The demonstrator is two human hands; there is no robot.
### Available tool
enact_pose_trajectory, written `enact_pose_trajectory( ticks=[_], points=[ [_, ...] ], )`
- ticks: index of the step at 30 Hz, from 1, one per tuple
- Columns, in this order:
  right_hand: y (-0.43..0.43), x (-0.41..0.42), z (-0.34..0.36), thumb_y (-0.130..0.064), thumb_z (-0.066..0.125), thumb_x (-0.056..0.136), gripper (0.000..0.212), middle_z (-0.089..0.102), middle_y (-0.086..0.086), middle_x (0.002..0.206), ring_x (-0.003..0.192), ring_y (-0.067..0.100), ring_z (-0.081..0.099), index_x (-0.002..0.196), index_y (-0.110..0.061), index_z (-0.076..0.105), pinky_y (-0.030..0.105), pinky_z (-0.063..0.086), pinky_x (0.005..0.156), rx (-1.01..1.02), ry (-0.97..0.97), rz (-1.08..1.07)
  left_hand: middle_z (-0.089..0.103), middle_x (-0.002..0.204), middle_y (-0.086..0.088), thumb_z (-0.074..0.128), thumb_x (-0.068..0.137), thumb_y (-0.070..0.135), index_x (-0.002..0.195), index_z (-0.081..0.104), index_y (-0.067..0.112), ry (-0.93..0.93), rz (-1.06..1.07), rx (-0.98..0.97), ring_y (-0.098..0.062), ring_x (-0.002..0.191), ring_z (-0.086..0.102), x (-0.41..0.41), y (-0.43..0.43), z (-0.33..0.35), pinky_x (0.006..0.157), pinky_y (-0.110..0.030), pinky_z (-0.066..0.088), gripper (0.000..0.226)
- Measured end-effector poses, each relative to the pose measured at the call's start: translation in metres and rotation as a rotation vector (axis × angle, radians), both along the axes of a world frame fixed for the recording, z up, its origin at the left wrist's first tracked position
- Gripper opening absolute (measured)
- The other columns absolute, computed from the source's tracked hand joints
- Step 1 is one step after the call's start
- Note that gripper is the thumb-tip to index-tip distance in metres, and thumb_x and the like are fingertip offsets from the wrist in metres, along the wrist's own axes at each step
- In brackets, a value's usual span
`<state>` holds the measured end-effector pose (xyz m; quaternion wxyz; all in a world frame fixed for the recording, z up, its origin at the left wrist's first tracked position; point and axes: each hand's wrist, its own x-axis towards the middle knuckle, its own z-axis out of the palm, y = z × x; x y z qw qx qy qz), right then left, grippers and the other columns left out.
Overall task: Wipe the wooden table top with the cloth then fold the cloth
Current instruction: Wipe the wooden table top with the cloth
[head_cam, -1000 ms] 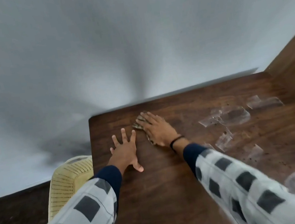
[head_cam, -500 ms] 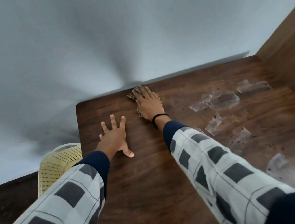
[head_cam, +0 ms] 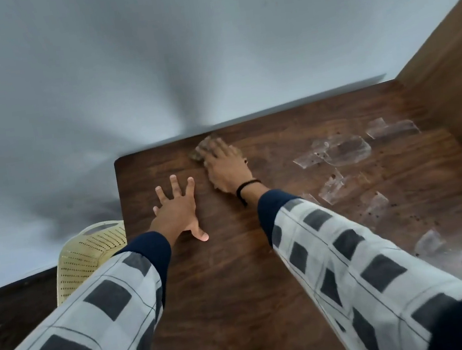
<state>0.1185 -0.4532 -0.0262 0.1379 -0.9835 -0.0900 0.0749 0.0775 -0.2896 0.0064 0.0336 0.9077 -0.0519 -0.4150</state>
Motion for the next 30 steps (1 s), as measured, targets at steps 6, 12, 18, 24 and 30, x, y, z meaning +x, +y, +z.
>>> enact_pose_trajectory(
  ticks=[6, 12, 18, 24, 30],
  points=[
    [-0.042, 0.026, 0.015, -0.029, 0.029, 0.111, 0.053, 0.004, -0.002, 0.172, 0.158, 0.021, 0.000, 0.163, -0.030, 0.019, 0.049, 0.008, 0.127, -0.008, 0.088, 0.010, -0.048, 0.148, -0.005, 0.094, 0.054, 0.043, 0.147, -0.032, 0.034, -0.007, -0.003, -0.004, -0.047, 0.140, -0.030, 0.000, 0.001, 0.001, 0.114, -0.066, 0.008, 0.157],
    [-0.012, -0.040, -0.007, -0.028, 0.036, 0.109, 0.054, 0.010, 0.000, 0.171, 0.158, 0.025, 0.005, 0.161, -0.030, 0.023, 0.049, 0.010, 0.125, 0.011, -0.028, 0.138, -0.047, 0.149, -0.007, 0.094, 0.054, 0.043, 0.149, -0.029, 0.032, -0.017, -0.009, 0.000, -0.048, 0.140, -0.028, 0.000, 0.001, 0.001, 0.114, -0.067, 0.008, 0.156],
    [-0.061, 0.012, 0.011, -0.028, 0.032, 0.110, 0.054, 0.005, -0.003, 0.172, 0.158, 0.021, 0.002, 0.163, -0.031, 0.019, 0.051, 0.006, 0.127, -0.020, 0.055, -0.016, -0.048, 0.148, -0.005, 0.095, 0.051, 0.042, 0.148, -0.031, 0.035, -0.012, 0.014, -0.019, -0.047, 0.139, -0.031, 0.001, 0.002, -0.004, 0.113, -0.068, 0.006, 0.159],
    [-0.019, -0.042, -0.010, -0.026, 0.033, 0.108, 0.054, 0.011, 0.001, 0.171, 0.157, 0.025, 0.005, 0.161, -0.028, 0.025, 0.048, 0.007, 0.126, 0.030, -0.053, -0.201, -0.048, 0.148, -0.006, 0.096, 0.052, 0.039, 0.148, -0.031, 0.034, -0.014, 0.009, -0.019, -0.048, 0.139, -0.030, 0.000, 0.001, -0.004, 0.113, -0.068, 0.006, 0.159],
    [-0.070, -0.019, -0.001, -0.031, 0.029, 0.111, 0.052, 0.006, -0.005, 0.172, 0.158, 0.020, 0.003, 0.162, -0.032, 0.021, 0.046, 0.004, 0.127, -0.007, 0.022, -0.117, -0.049, 0.148, -0.005, 0.096, 0.052, 0.039, 0.147, -0.031, 0.035, -0.007, 0.018, -0.023, -0.047, 0.139, -0.032, 0.000, 0.001, -0.003, 0.112, -0.068, 0.005, 0.159]
  ],
)
